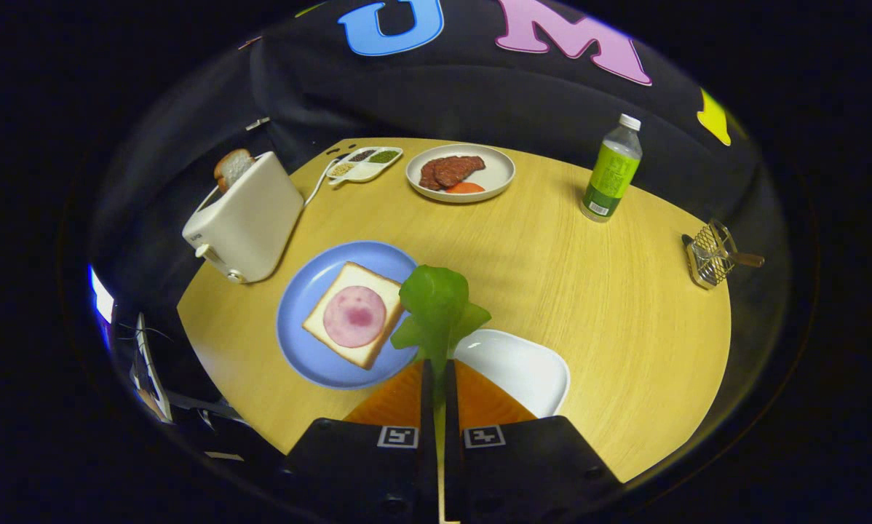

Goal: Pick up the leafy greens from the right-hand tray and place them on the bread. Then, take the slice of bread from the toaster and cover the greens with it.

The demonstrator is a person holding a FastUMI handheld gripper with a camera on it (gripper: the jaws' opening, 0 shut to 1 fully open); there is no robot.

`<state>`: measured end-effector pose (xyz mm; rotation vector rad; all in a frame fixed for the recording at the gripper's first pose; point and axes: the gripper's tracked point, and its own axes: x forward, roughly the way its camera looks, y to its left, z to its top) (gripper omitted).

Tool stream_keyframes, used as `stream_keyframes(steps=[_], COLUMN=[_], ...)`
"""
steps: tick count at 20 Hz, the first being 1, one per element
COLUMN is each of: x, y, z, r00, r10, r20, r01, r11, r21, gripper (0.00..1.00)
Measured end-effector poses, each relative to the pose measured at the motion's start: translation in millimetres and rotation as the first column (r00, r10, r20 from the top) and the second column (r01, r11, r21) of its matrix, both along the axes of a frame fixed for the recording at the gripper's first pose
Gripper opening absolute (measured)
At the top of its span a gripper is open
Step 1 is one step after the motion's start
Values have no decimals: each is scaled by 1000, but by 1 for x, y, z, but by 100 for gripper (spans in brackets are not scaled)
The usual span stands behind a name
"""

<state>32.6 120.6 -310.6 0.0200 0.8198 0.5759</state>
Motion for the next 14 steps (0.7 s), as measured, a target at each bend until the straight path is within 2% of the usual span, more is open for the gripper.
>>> stream_keyframes(steps=[6,13,14], x=[-5,3,4], y=[64,109,112], z=[22,26,26], r00=[997,995,995], r10=[68,96,97], r20=[25,22,25], r01=[-68,-95,-96], r11=[998,995,995], r21=[10,-12,-15], gripper=[8,8,11])
